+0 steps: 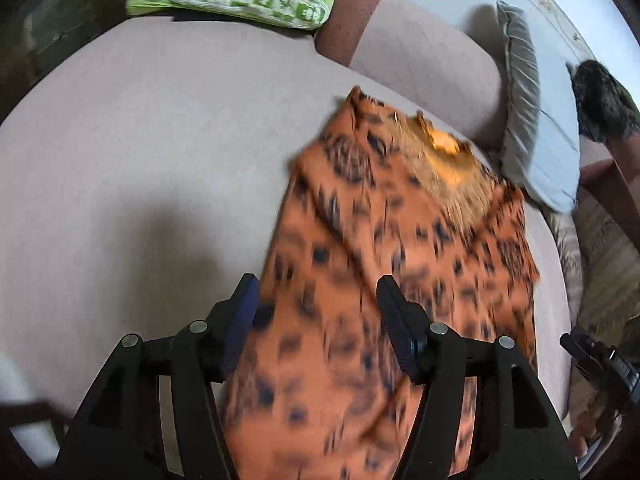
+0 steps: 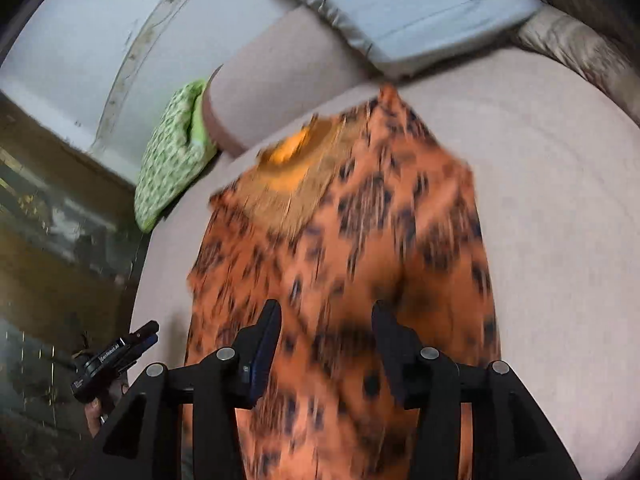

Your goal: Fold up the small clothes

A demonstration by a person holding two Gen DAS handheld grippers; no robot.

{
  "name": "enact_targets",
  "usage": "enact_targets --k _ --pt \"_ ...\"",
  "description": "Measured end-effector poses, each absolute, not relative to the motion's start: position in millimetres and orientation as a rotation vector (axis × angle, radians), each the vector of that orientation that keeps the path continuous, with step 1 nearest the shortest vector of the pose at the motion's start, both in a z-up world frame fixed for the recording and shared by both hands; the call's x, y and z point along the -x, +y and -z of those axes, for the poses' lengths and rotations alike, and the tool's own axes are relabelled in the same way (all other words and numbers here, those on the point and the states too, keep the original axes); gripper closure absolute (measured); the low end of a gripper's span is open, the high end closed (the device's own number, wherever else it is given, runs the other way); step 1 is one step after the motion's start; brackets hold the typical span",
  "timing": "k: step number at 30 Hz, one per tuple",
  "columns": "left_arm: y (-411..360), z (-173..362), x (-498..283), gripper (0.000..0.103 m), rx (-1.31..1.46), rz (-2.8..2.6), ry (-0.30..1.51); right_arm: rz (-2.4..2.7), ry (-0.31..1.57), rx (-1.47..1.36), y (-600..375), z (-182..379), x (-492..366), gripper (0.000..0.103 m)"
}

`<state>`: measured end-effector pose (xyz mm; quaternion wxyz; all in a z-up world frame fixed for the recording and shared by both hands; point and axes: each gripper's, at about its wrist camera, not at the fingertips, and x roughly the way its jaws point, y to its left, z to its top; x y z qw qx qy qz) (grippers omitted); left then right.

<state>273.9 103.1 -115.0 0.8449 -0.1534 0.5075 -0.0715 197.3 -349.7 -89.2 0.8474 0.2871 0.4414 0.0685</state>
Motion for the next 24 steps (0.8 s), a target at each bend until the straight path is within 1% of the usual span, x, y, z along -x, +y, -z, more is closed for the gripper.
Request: enact_targets --k 1,2,5,8,12,18,22,24 --pt "101.3 106.9 -256.3 0.042 0.315 0.135 1.064 -0.148 0.926 -0.590 -339.7 84.5 -178.2 0.057" --pt "98.0 96.5 -237.8 0.042 0.304 0.106 1.096 -0.152 0.921 -0.580 -331.4 82.5 -164.2 0.057" --pt "90.0 64.8 -196.6 0.042 0.291 0.083 1.055 -0.140 0.887 -0.496 -309.4 59.5 -131.6 0.057" --pt "81.2 35.2 -172.9 0.042 0.312 0.128 1.017 -0.119 0.850 -0.453 -295.8 40.4 -105.5 0.057" --pt "63.1 2.3 -149.4 0.042 0.231 0.146 0.949 -0.085 0.808 -0.403 -275.6 13.8 -76.2 0.057" --pt "52.9 -16.2 -125.3 0.042 0.158 0.147 0.901 -0.061 0.753 -0.343 -261.7 -14.8 -43.4 0.057" --pt "53.8 -17.5 -120.5 0.042 0.131 0.133 0.892 -0.119 0.769 -0.328 -253.7 -18.0 -38.6 0.053" --pt "56.9 -13.4 -123.7 0.042 0.140 0.129 0.902 -0.144 0.788 -0.330 -251.9 -14.3 -43.7 0.048"
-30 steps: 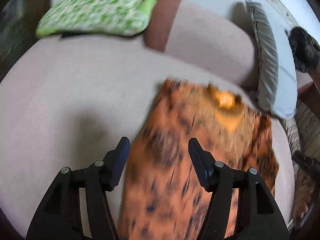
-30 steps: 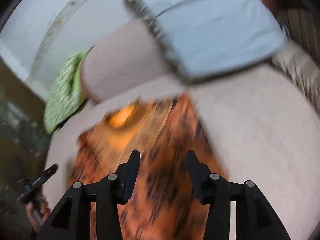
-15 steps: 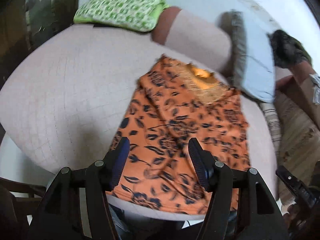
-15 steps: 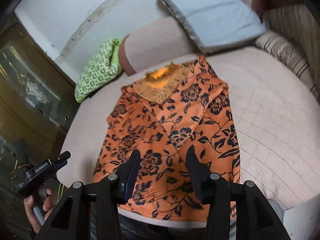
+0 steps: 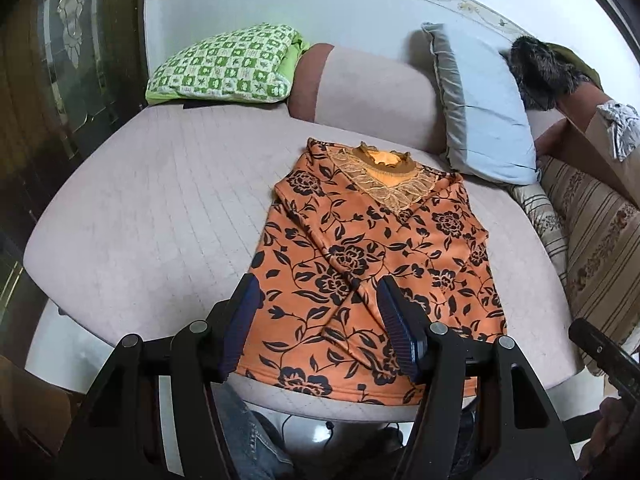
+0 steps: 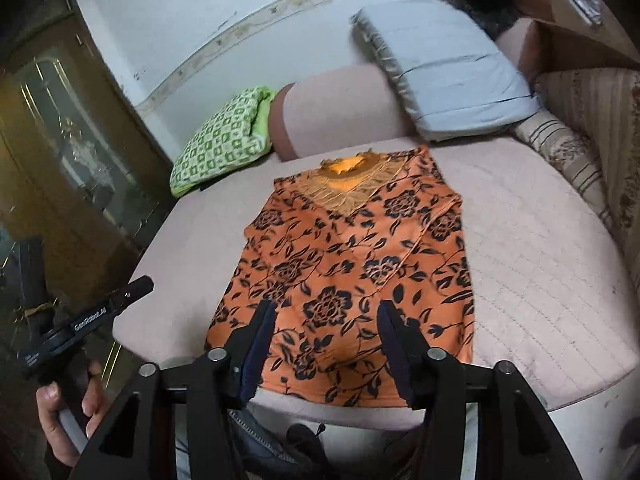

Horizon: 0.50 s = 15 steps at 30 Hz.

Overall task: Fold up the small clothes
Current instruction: 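Grasp the blouse hem with both tools and lift it toward the collar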

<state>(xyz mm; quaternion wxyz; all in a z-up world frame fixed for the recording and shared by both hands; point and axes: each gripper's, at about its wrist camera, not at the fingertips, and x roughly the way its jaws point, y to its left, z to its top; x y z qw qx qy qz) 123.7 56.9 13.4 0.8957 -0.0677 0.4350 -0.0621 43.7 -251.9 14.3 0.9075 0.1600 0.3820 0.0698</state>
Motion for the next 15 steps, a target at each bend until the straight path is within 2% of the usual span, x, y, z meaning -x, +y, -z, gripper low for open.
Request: enact_targets --k 4,15 --pt "62.6 4.4 -139.7 0.042 0.173 0.142 0.952 -0.197 0.817 -0.374 -256.0 -3.7 -56.8 0.044" --pt "72.2 48.6 -226.1 0.042 0.219 0.150 1.052 -0.222 0.897 -0.541 -298.5 32.7 -124.1 0.044"
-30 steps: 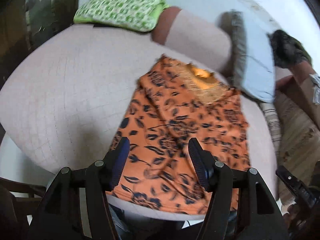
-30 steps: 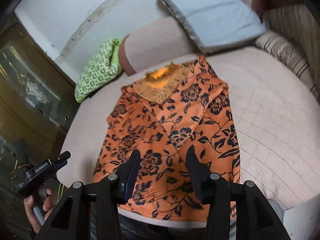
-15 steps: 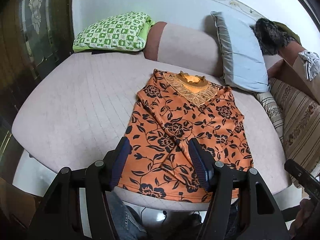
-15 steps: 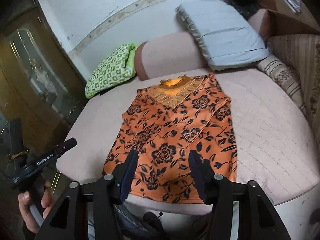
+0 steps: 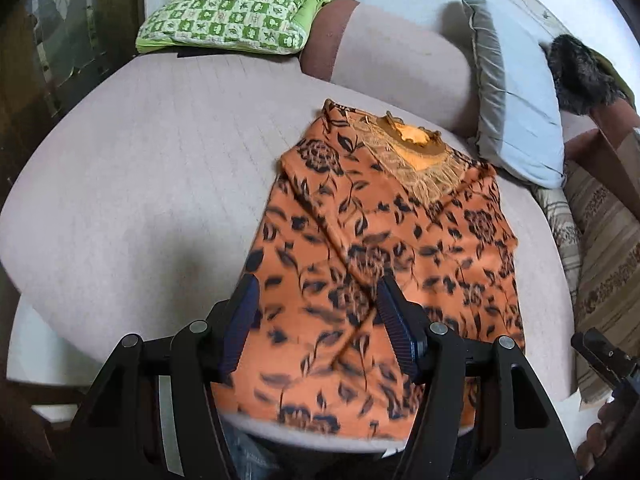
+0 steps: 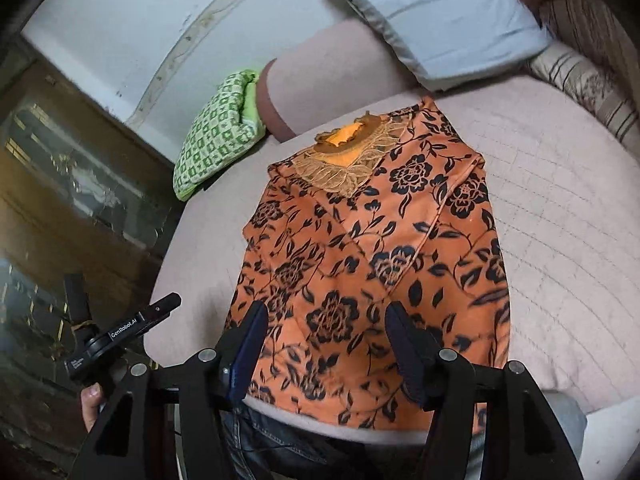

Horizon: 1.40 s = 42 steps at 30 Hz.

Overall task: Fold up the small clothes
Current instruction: 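Grasp the blouse hem with both tools and lift it toward the collar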

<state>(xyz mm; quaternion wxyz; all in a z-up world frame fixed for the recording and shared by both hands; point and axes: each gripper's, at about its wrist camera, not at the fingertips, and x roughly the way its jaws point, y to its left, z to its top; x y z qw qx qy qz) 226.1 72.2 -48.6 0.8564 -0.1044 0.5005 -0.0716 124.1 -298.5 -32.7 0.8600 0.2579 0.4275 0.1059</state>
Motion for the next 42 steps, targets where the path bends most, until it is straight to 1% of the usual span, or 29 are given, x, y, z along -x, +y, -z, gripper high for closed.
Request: enact_targets --k 6,11,14,16,19,23,25,26,27,29,30,31,32,35,37,40,42 --pt "74.2 77.4 -314.9 0.042 0.236 0.176 1.091 -0.204 0.930 -0.550 -335.5 56.9 -203.6 0.044" --pt "75.9 122.5 -407.2 0.042 0.255 0.199 1.168 -0.169 0.979 -0.572 -373.5 85.3 -289.7 0.044" --pt "68.5 142.8 -458.9 0.042 0.262 0.183 1.191 -0.134 1.005 -0.558 -387.6 96.6 -346.3 0.050" --pt "62.4 156.9 -493.9 0.042 0.285 0.191 1.211 -0.107 1.008 -0.553 -398.4 101.7 -383.4 0.050" --pt "52.1 171.5 -539.5 0.042 0.286 0.161 1.220 -0.064 1.022 -0.549 -413.1 110.0 -434.4 0.053" --pt "37.7 192.3 -582.1 0.042 0.255 0.134 1.247 0.041 1.055 -0.520 -432.5 127.5 -496.8 0.054" --pt "31.5 203.2 -595.8 0.042 0.205 0.068 1.272 0.048 1.102 -0.524 -437.4 139.5 -518.3 0.057" --pt "31.8 207.1 -603.2 0.044 0.202 0.052 1.277 0.050 1.127 -0.516 -438.5 145.6 -527.8 0.059" --pt "33.8 209.3 -610.5 0.045 0.218 0.046 1.275 0.064 1.151 -0.487 -438.4 151.1 -536.3 0.064" --pt "36.1 209.8 -621.0 0.063 0.199 0.033 1.277 0.109 1.178 -0.428 -439.0 157.8 -546.5 0.072" --pt "35.9 209.7 -623.7 0.069 0.196 0.042 1.290 0.116 1.188 -0.419 -441.3 161.4 -549.7 0.082" --pt "34.8 206.8 -624.1 0.097 0.197 0.079 1.294 0.110 1.190 -0.428 -443.2 162.6 -551.3 0.088" --pt "32.8 198.7 -621.0 0.097 0.195 0.115 1.293 0.102 1.192 -0.435 -443.6 161.3 -550.9 0.092" --pt "43.9 165.5 -607.7 0.097 0.235 0.123 1.216 0.099 1.122 -0.418 -443.1 133.9 -536.4 0.094" --pt "56.3 138.9 -589.3 0.097 0.287 0.092 1.170 0.087 1.050 -0.407 -442.4 103.1 -511.5 0.094" --pt "71.0 85.9 -537.0 0.097 0.287 0.128 1.053 0.051 0.965 -0.370 -437.1 62.7 -457.2 0.094" --pt "84.8 53.3 -491.7 0.097 0.333 0.171 0.998 0.016 0.911 -0.345 -434.3 39.0 -410.7 0.094"
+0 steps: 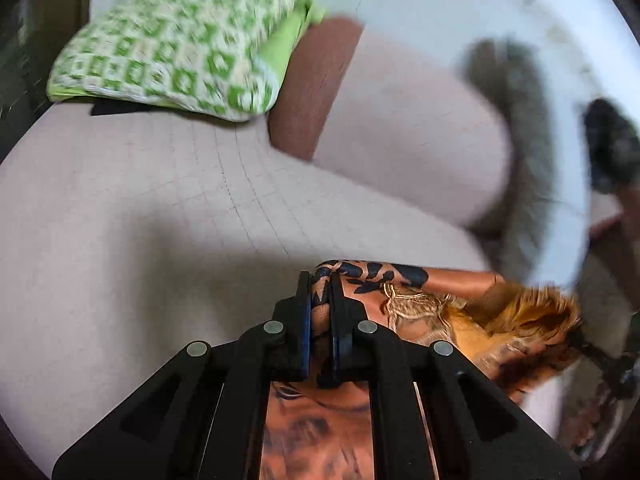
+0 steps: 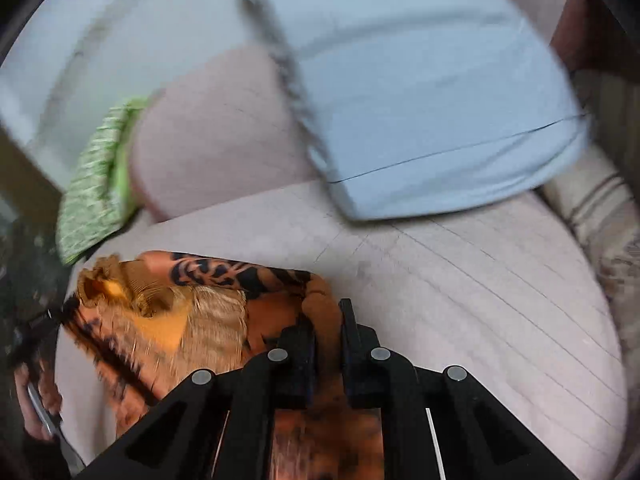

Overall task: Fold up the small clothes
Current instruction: 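Grasp the blouse hem with both tools and lift it toward the collar, then lay the hem over the collar with both tools and release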

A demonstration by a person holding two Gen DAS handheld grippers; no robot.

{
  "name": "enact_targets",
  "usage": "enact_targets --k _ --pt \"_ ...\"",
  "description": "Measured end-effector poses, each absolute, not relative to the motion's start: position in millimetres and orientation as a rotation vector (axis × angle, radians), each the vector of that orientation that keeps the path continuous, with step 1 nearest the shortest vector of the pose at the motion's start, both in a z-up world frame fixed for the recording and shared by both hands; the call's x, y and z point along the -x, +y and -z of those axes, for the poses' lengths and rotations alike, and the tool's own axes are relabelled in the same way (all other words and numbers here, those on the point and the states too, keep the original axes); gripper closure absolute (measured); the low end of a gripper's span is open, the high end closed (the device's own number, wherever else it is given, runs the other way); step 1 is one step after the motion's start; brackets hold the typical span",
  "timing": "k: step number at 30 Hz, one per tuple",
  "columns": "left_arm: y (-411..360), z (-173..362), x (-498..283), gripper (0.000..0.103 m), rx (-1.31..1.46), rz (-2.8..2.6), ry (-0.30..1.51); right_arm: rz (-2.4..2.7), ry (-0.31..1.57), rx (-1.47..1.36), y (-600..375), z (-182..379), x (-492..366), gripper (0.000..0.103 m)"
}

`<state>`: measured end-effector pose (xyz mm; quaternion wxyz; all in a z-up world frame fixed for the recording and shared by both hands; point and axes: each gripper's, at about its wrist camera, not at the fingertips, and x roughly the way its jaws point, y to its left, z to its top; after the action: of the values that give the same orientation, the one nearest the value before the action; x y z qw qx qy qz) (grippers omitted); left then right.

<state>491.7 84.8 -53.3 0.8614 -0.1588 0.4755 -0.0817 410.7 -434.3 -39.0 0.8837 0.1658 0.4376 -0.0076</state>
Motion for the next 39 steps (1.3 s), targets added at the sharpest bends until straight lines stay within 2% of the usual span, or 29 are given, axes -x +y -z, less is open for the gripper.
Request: enact_targets --k 3,7,10,13,16,19,24,27,31,32,35,39 --pt "101.3 13.3 -411.4 0.097 0.355 0.219 0.923 -0.029 0.857 -0.351 -424.5 14.2 -329.4 0.094" --pt "105.4 4.9 -304.5 0.097 0.316 0.224 0.932 -0.051 0.842 -0.380 -403.7 16.9 -226.8 0.094" --pt "115.8 37.9 -246.0 0.097 0.338 0.187 1.023 -0.018 0.876 -0.413 -386.5 49.0 -167.8 0.094" --pt "119.6 91.0 -209.6 0.097 0.329 0.096 1.129 0.038 0.964 -0.444 -368.6 103.8 -128.6 0.094" --pt "121.1 116.8 -195.5 0.097 0.374 0.069 1.202 0.064 1.037 -0.465 -358.8 139.7 -112.6 0.094" --pt "124.0 111.5 -191.0 0.096 0.442 0.067 1.183 0.082 1.021 -0.457 -357.2 136.1 -101.2 0.094" --pt "115.1 119.5 -179.2 0.092 0.335 0.048 1.252 0.059 1.079 -0.468 -356.8 142.5 -97.0 0.094" --pt "127.8 109.5 -154.3 0.080 0.358 0.055 1.220 0.023 1.065 -0.500 -357.8 132.6 -74.3 0.086" --pt "135.8 100.8 -125.4 0.078 0.453 0.092 1.196 0.000 1.061 -0.541 -356.1 121.9 -50.4 0.077" --pt "134.6 98.3 -120.5 0.074 0.465 0.100 1.193 -0.010 1.061 -0.550 -353.1 120.5 -48.0 0.072" --pt "120.1 98.0 -121.5 0.056 0.477 0.141 1.186 -0.034 1.057 -0.550 -341.1 120.2 -50.9 0.071" --pt "105.5 104.0 -135.0 0.056 0.453 0.138 1.196 -0.003 1.101 -0.563 -336.0 137.2 -70.5 0.071"
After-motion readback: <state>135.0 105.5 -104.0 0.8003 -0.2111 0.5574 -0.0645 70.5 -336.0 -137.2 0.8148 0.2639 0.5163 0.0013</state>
